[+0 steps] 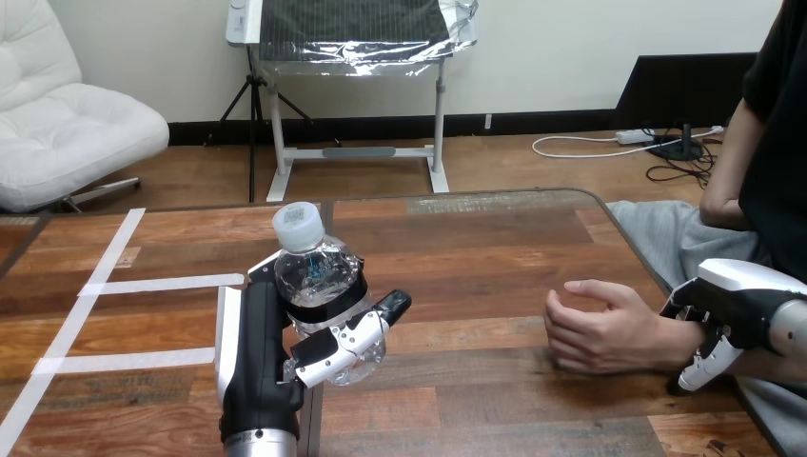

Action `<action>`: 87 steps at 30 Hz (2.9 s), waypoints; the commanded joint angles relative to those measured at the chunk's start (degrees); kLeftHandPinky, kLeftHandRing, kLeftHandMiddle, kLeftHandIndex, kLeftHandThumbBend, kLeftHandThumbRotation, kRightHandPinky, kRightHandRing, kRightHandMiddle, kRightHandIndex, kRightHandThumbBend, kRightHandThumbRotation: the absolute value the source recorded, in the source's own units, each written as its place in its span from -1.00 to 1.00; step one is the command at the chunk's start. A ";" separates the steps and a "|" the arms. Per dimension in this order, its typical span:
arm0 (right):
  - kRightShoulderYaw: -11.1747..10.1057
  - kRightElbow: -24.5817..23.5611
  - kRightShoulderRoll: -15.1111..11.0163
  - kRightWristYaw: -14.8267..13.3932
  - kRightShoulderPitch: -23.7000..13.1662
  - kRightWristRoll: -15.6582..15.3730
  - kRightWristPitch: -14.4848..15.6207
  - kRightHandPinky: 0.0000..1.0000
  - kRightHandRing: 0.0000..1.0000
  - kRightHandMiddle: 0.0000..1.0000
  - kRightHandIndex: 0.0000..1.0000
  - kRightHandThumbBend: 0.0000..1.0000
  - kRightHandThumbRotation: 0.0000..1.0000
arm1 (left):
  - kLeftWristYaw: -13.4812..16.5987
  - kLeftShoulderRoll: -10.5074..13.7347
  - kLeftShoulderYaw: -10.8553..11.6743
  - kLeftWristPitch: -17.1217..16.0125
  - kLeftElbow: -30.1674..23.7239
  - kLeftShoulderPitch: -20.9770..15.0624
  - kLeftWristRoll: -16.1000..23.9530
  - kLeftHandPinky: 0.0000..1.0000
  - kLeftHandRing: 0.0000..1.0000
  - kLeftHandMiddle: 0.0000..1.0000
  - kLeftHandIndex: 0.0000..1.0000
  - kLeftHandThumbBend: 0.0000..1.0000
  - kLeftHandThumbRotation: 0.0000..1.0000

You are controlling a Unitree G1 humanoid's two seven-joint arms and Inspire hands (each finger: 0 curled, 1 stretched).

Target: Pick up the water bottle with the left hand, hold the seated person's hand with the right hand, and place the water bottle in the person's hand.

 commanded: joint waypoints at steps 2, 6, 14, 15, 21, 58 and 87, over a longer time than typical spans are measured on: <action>2.32 1.37 3.96 0.34 -0.69 0.13 -1.47 0.20 0.35 0.49 0.40 0.42 -1.00 | 0.57 -1.39 0.31 -2.10 -3.36 -2.00 0.17 -0.34 -0.25 -0.14 -0.12 0.33 -1.00; 2.13 1.70 4.43 -0.35 -0.63 0.33 -1.23 0.19 0.33 0.46 0.34 0.41 -1.00 | 0.56 -1.34 0.32 -2.25 -3.19 -2.03 0.07 -0.34 -0.24 -0.14 -0.13 0.33 -1.00; 1.62 1.52 4.93 -2.00 -0.25 0.93 -1.58 0.18 0.33 0.44 0.18 0.35 -1.00 | 0.74 -1.44 0.25 -2.14 -3.21 -1.90 0.14 -0.35 -0.24 -0.14 -0.13 0.33 -1.00; 1.56 1.61 4.95 -2.23 -0.24 1.03 -1.76 0.16 0.31 0.42 0.16 0.35 -1.00 | 0.75 -1.42 0.26 -2.20 -3.16 -1.92 0.14 -0.35 -0.24 -0.14 -0.13 0.33 -1.00; 1.21 2.25 5.07 -3.21 -0.39 1.60 -2.69 -0.01 0.14 0.28 0.11 0.34 -1.00 | 0.91 -1.37 0.35 -2.48 -2.83 -2.04 0.16 -0.35 -0.24 -0.14 -0.13 0.32 -1.00; -0.16 5.17 5.25 -8.41 -0.65 3.55 -8.31 -0.53 -0.37 -0.16 -0.13 0.35 -1.00 | 0.98 -1.32 0.49 -1.57 -3.04 -2.40 -0.02 -0.34 -0.24 -0.14 -0.13 0.34 -1.00; -0.02 6.26 5.24 -9.55 -0.86 3.48 -9.47 -0.53 -0.37 -0.17 -0.13 0.39 -1.00 | 1.10 -1.21 0.66 -1.92 -3.01 -2.62 0.12 -0.34 -0.24 -0.14 -0.13 0.32 -1.00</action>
